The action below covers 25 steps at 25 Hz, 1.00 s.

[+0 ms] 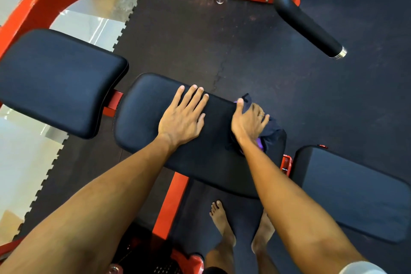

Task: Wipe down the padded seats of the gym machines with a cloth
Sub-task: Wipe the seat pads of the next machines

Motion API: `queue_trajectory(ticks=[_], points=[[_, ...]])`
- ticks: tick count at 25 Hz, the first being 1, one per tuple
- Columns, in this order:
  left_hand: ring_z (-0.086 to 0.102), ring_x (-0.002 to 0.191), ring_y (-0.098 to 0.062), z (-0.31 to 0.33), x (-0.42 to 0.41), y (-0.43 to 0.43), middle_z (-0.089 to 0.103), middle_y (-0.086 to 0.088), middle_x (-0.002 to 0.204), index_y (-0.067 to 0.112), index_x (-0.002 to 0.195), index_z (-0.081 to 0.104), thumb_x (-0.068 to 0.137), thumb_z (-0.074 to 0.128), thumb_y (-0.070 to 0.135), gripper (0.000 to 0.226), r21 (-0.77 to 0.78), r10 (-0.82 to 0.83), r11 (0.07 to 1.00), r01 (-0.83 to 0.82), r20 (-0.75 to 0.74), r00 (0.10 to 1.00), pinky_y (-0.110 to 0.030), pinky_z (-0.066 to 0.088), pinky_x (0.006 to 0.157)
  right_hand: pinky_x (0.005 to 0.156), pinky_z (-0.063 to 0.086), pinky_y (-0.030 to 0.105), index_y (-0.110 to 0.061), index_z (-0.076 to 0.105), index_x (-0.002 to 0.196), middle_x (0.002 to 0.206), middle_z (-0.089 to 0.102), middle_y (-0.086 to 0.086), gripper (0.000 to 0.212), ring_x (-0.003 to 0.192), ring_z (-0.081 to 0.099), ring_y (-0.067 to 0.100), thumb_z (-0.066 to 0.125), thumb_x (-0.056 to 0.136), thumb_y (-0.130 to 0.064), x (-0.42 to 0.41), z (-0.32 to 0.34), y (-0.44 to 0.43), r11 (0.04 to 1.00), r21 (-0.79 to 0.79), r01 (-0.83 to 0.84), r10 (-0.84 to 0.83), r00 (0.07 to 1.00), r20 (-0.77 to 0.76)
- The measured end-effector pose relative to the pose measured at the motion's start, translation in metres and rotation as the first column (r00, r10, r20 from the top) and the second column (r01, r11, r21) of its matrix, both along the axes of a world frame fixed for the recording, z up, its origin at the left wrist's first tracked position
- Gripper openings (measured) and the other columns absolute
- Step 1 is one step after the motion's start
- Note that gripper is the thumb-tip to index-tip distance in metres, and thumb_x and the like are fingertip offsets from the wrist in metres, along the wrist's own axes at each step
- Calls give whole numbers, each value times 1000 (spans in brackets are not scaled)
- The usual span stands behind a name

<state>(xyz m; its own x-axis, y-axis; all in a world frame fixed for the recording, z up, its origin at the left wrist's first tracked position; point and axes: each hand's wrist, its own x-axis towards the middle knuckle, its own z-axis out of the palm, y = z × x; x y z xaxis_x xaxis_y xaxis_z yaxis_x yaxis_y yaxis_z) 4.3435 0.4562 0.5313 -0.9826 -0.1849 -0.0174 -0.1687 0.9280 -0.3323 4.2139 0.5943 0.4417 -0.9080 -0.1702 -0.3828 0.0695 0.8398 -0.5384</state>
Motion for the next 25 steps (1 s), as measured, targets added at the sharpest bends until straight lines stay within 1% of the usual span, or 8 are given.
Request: queue_trajectory(ticks=[2,5,8,12,15,17,22,25], points=[[26,151,-32,0,2,0,36,-15,160,7,154,38,104,33,37,58,12,2,1000,-2,3,1000,-52,15,125,127,-1,46,-12,36,156,163,35,4,69,155,19,21,27,105,-58,27,18,-22,990,-66,-121,115,989,-90],[27,151,-31,0,1,-1,38,-15,159,7,153,39,104,33,37,58,-3,5,1000,-5,-3,1000,-52,16,124,127,-5,44,-31,7,160,170,15,-1,67,158,5,21,26,104,-62,66,29,-20,948,-147,-282,244,942,-231],[25,151,-32,-1,3,0,34,-16,161,6,155,35,105,30,38,59,-38,-2,999,4,50,999,-54,14,124,127,-7,42,-42,7,161,172,1,-7,68,158,-6,19,14,100,-71,96,7,26,919,-105,-379,344,904,-253],[22,152,-35,1,4,2,31,-17,162,4,155,31,105,30,35,59,-47,8,999,-5,77,997,-58,12,123,127,-5,46,-43,6,161,172,-2,-8,68,158,-5,21,24,101,-68,86,-38,89,977,-30,-212,212,977,-25],[20,153,-33,-4,2,10,29,-16,163,3,155,31,100,34,31,62,-17,-19,1000,21,105,994,-57,10,124,126,-4,52,-35,2,162,172,-1,-2,67,158,-4,25,26,105,-61,42,-42,76,1000,30,9,-12,991,133],[19,153,-33,-10,-3,19,29,-16,163,3,155,31,98,36,29,63,10,-73,997,72,131,989,-55,8,125,125,-4,54,-26,-2,162,172,-2,1,69,158,-5,28,23,106,-59,29,-26,50,997,16,73,-75,982,174],[13,155,-30,-39,-25,57,21,-14,166,3,157,26,99,36,30,65,100,-159,985,142,202,966,-49,2,127,127,-7,44,-45,-5,157,171,-6,-8,64,158,-9,20,17,101,-66,84,-15,59,964,-122,-237,225,969,-101],[10,156,-31,-56,-35,76,18,-15,167,3,157,24,99,38,30,66,130,-167,981,142,216,962,-49,2,127,127,-5,42,-47,1,158,171,-7,-11,66,158,-9,19,18,99,-70,106,-45,108,958,-82,-274,268,961,-72]])
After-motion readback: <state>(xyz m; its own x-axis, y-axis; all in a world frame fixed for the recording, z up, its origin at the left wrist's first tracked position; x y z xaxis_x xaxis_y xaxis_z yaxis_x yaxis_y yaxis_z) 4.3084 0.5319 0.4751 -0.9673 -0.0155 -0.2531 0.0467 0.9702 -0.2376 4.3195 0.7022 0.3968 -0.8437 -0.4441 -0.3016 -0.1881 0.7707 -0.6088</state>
